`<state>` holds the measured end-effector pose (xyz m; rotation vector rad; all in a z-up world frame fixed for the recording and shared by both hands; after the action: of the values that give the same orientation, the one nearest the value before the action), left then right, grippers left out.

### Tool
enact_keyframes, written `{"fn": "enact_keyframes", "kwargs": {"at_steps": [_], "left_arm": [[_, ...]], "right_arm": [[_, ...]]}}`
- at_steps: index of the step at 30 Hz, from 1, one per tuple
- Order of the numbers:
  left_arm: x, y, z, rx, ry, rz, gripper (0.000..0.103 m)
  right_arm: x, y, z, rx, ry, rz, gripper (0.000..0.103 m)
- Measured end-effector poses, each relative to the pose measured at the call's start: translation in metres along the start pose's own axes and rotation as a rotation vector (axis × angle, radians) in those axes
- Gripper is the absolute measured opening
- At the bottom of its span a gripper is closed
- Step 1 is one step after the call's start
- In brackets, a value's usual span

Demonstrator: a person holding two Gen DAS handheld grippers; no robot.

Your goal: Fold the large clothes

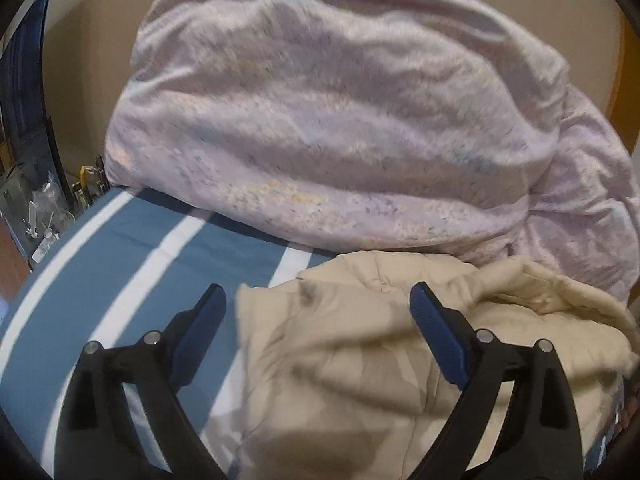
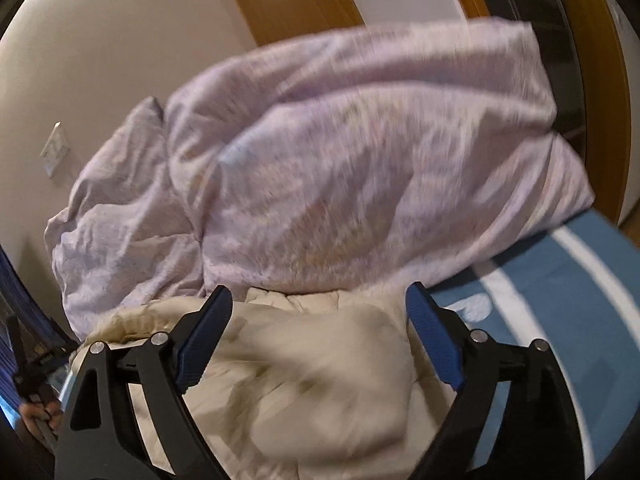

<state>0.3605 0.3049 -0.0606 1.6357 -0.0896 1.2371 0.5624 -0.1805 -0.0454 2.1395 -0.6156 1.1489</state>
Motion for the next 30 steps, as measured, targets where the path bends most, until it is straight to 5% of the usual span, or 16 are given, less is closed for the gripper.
{"fn": "enact_keyframes", "kwargs": {"at_steps": [8, 19, 30], "left_arm": [[-0.019, 0.038, 0.002, -0.021, -0.072, 0.022, 0.094], [-0.028, 0.02, 0.034, -0.011, -0.122, -0.016, 0.094], [-0.013, -0.028, 0.068, 0.179, -0.214, 0.046, 0.094]], "right_arm": [[-0.011, 0.026, 0.002, -0.009, -0.013, -0.029, 0.091], [-0.023, -0.006, -0.008, -0.031, 0.014, -0.101, 0.091], [-0.029, -0.081, -0.01, -0.22, 0.17, -0.196, 0.091]]}}
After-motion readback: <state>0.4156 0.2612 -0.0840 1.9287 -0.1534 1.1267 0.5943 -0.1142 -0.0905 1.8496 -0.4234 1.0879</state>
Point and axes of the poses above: each gripper's, at about its wrist camera, not at the fingertips, and y roughly against the way its jaws point, z to its right, x to its top, the point moved 4 cm from there along -y, roughly the way its jaws point, and after that the axes turned 10 degrees about x, right-handed, at the moved point
